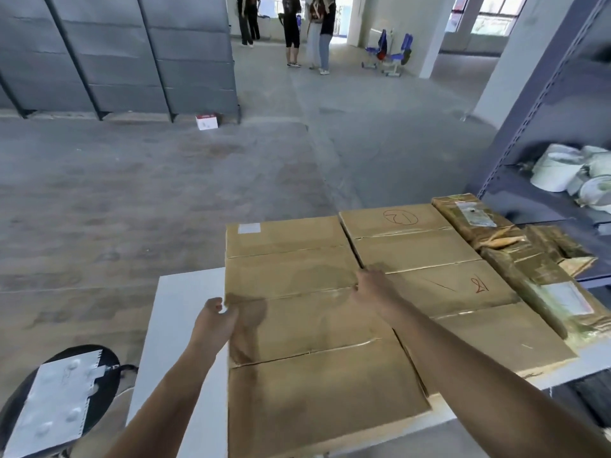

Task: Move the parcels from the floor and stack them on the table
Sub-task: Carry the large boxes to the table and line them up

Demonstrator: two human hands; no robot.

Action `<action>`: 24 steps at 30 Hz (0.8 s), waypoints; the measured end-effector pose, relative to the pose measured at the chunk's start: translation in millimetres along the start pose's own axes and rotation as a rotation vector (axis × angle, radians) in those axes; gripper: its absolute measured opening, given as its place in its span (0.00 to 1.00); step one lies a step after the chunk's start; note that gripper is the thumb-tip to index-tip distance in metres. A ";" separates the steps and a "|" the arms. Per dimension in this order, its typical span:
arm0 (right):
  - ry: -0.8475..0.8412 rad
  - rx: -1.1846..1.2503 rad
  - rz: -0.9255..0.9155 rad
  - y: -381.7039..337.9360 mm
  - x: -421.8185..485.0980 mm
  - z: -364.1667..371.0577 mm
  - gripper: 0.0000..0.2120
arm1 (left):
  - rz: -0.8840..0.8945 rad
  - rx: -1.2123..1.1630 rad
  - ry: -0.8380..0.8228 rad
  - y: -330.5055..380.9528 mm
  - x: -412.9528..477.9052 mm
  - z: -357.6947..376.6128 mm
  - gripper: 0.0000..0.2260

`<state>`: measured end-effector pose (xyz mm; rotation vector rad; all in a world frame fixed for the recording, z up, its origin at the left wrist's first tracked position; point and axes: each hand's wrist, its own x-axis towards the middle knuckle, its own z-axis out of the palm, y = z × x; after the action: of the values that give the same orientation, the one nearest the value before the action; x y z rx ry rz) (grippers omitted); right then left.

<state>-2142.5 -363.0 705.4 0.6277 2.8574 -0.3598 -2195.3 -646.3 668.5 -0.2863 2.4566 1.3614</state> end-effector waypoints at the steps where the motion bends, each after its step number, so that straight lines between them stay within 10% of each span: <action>1: -0.006 0.001 0.006 -1.2 4.3 -0.1 0.16 | 0.002 0.015 -0.011 4.2 6.9 1.3 0.19; 24: 0.047 0.226 0.047 9.2 101.8 7.6 0.16 | -0.052 -0.113 -0.049 19.5 109.7 22.9 0.15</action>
<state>-2228.2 -317.8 672.1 0.7506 2.8634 -0.6763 -2299.6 -618.9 632.1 -0.3367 2.3199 1.4701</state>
